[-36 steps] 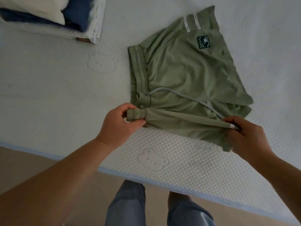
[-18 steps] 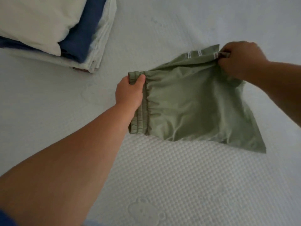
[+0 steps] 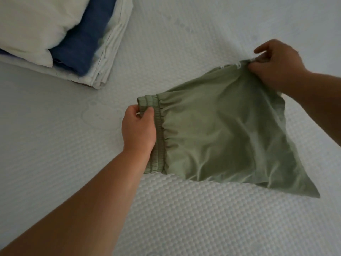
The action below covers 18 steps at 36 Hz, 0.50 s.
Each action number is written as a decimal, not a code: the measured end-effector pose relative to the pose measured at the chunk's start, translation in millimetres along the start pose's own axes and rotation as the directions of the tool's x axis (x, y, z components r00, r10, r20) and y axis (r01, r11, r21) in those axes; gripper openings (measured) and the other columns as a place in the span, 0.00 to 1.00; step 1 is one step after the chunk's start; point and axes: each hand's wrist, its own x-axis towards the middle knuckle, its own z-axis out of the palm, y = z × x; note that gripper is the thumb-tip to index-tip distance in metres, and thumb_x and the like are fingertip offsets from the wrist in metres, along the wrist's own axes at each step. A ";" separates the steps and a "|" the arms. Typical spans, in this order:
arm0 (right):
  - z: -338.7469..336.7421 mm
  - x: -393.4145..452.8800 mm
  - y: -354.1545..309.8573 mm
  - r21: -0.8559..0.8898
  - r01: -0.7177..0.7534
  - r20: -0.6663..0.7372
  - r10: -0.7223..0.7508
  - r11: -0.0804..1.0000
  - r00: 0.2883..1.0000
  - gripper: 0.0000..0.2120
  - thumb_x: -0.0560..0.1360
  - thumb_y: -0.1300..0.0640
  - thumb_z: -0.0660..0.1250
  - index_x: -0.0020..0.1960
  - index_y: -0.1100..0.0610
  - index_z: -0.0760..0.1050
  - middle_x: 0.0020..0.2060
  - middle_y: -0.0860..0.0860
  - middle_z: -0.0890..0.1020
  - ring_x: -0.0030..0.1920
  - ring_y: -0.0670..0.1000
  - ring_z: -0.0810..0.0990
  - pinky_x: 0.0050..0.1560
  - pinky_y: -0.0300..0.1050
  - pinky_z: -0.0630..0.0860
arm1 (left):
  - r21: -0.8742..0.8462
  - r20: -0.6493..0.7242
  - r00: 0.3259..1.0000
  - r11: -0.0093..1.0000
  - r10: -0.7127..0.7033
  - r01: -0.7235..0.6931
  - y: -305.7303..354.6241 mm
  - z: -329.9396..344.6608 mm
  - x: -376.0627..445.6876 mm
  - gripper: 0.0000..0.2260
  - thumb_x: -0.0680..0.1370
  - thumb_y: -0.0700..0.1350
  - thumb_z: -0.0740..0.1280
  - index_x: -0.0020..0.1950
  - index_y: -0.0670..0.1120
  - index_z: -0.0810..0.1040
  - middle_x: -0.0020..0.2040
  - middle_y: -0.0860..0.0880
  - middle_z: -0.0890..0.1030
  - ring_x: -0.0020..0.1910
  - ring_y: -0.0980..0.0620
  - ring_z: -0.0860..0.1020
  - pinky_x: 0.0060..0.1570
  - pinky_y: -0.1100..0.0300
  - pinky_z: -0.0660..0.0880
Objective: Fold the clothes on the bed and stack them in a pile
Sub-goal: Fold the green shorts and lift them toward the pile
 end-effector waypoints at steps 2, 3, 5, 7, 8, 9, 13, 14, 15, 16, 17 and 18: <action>2.6 6.5 -5.2 0.029 -0.042 -0.020 0.043 0.999 0.999 0.22 0.73 0.48 0.68 0.64 0.52 0.69 0.52 0.46 0.75 0.52 0.48 0.73 0.52 0.45 0.71 | 0.006 -0.041 0.999 1.000 -0.020 0.020 -2.3 2.1 0.3 0.02 0.76 0.47 0.64 0.47 0.53 0.72 0.43 0.55 0.77 0.42 0.59 0.76 0.39 0.64 0.72; 5.0 7.7 -8.3 0.004 -0.042 -0.069 0.042 0.999 0.997 0.23 0.73 0.48 0.67 0.65 0.52 0.68 0.55 0.47 0.74 0.55 0.49 0.73 0.55 0.46 0.71 | 0.024 -0.060 0.998 1.000 -0.019 0.020 -1.8 2.8 -0.6 0.05 0.76 0.47 0.64 0.51 0.53 0.71 0.43 0.57 0.77 0.40 0.63 0.75 0.37 0.68 0.69; 10.4 1.2 -14.4 -0.100 0.024 -0.182 -0.042 0.995 0.982 0.21 0.75 0.52 0.64 0.66 0.54 0.68 0.61 0.51 0.73 0.61 0.53 0.70 0.62 0.49 0.67 | 0.105 -0.075 0.996 0.993 0.052 -0.044 0.7 2.5 -4.3 0.15 0.75 0.46 0.66 0.61 0.51 0.69 0.48 0.57 0.76 0.43 0.64 0.74 0.41 0.72 0.68; 18.0 -16.1 -16.1 -0.188 0.205 -0.173 -0.238 0.961 0.956 0.18 0.75 0.54 0.62 0.64 0.56 0.71 0.61 0.57 0.73 0.62 0.58 0.69 0.63 0.52 0.64 | 0.282 -0.066 0.956 0.924 0.287 -0.258 2.0 -0.5 -10.3 0.25 0.73 0.45 0.66 0.69 0.46 0.66 0.59 0.50 0.73 0.56 0.55 0.73 0.57 0.63 0.68; 23.1 -24.7 -13.7 -0.228 0.326 -0.110 -0.357 0.918 0.928 0.17 0.75 0.54 0.61 0.62 0.57 0.74 0.59 0.59 0.75 0.61 0.61 0.70 0.61 0.53 0.64 | 0.381 -0.018 0.903 0.839 0.428 -0.390 3.4 -1.7 -13.3 0.25 0.72 0.45 0.66 0.69 0.44 0.67 0.63 0.46 0.72 0.61 0.50 0.71 0.61 0.57 0.66; 28.5 -32.1 -9.5 -0.265 0.426 -0.024 -0.447 0.865 0.894 0.17 0.75 0.52 0.59 0.60 0.58 0.76 0.58 0.60 0.76 0.60 0.63 0.71 0.60 0.53 0.64 | 0.466 0.059 0.836 0.726 0.545 -0.506 4.5 -1.8 -15.4 0.24 0.72 0.46 0.65 0.68 0.44 0.70 0.65 0.43 0.72 0.64 0.45 0.69 0.63 0.52 0.64; 41.8 -36.0 20.1 -0.366 0.454 0.287 -0.365 0.813 0.886 0.25 0.78 0.42 0.52 0.72 0.49 0.64 0.73 0.53 0.63 0.73 0.56 0.58 0.72 0.54 0.53 | 0.621 0.486 0.722 0.386 0.493 -0.682 -6.8 4.2 -11.5 0.25 0.76 0.56 0.57 0.72 0.49 0.67 0.74 0.44 0.63 0.74 0.43 0.57 0.70 0.41 0.52; 43.3 -32.2 27.0 -0.390 0.426 0.310 -0.319 0.817 0.896 0.28 0.77 0.38 0.49 0.75 0.46 0.58 0.76 0.51 0.57 0.75 0.53 0.52 0.73 0.52 0.49 | 0.663 0.536 0.740 0.341 0.406 -0.667 -12.9 5.0 -7.8 0.28 0.77 0.60 0.53 0.76 0.52 0.59 0.77 0.46 0.56 0.76 0.46 0.49 0.71 0.42 0.44; 45.1 -29.0 32.1 -0.413 0.410 0.321 -0.292 0.813 0.901 0.30 0.76 0.36 0.45 0.76 0.44 0.53 0.76 0.49 0.52 0.76 0.51 0.48 0.74 0.51 0.46 | 0.695 0.560 0.754 0.300 0.344 -0.653 -19.3 5.6 -3.9 0.30 0.77 0.62 0.48 0.77 0.53 0.51 0.78 0.49 0.50 0.76 0.49 0.44 0.71 0.44 0.38; 47.0 -26.8 35.8 -0.429 0.409 0.326 -0.284 0.806 0.902 0.31 0.75 0.33 0.42 0.76 0.43 0.50 0.77 0.48 0.49 0.76 0.50 0.46 0.74 0.50 0.43 | 0.712 0.571 0.758 0.270 0.315 -0.648 -24.9 6.6 -0.8 0.31 0.76 0.64 0.45 0.77 0.54 0.47 0.78 0.51 0.45 0.76 0.50 0.40 0.70 0.45 0.35; 48.8 -25.1 38.2 -0.434 0.408 0.327 -0.282 0.803 0.902 0.32 0.75 0.32 0.40 0.76 0.43 0.48 0.77 0.48 0.48 0.76 0.49 0.45 0.74 0.50 0.42 | 0.719 0.574 0.760 0.258 0.303 -0.646 -29.1 7.9 1.8 0.32 0.75 0.64 0.43 0.77 0.54 0.45 0.78 0.51 0.43 0.76 0.51 0.38 0.70 0.45 0.34; 50.6 -24.2 38.9 -0.432 0.404 0.321 -0.281 0.806 0.904 0.32 0.75 0.32 0.41 0.76 0.44 0.47 0.77 0.48 0.47 0.76 0.49 0.44 0.73 0.51 0.42 | 0.724 0.572 0.764 0.255 0.297 -0.641 -31.2 10.2 3.7 0.32 0.75 0.65 0.42 0.77 0.54 0.44 0.78 0.52 0.42 0.75 0.51 0.38 0.70 0.45 0.34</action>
